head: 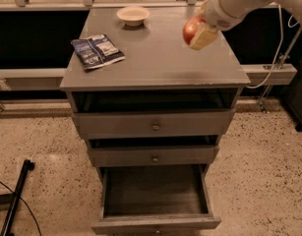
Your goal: Pick apple from bottom drawer and place on counter
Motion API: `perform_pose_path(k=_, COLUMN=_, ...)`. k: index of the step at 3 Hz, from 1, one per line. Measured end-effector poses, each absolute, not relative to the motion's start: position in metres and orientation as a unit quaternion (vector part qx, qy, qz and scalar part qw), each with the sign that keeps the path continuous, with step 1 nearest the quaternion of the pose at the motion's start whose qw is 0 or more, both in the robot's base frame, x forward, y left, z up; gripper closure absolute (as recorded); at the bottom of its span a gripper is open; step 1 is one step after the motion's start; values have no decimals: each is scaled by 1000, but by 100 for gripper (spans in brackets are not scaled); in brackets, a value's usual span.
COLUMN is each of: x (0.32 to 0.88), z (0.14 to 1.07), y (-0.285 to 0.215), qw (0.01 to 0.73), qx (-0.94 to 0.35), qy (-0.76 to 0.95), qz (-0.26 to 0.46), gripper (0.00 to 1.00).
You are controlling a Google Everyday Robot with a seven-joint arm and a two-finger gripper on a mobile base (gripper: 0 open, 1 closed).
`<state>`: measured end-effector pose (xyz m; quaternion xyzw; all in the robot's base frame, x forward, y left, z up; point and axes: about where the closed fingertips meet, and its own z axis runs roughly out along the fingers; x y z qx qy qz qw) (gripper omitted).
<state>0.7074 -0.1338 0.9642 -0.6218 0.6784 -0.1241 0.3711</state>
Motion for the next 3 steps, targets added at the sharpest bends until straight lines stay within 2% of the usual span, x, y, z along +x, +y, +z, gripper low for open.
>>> perform_pose_path(k=1, x=699, z=955, y=-144, qw=352, qx=-601, qy=710, qz=-107, gripper=100)
perform_pose_path(k=2, x=711, z=948, y=-157, qw=366, qx=-558, qy=743, qz=-38, gripper=100)
perform_pose_path(k=3, x=724, z=946, y=-164, qw=405, qx=-475, qy=775, qz=95, gripper=100)
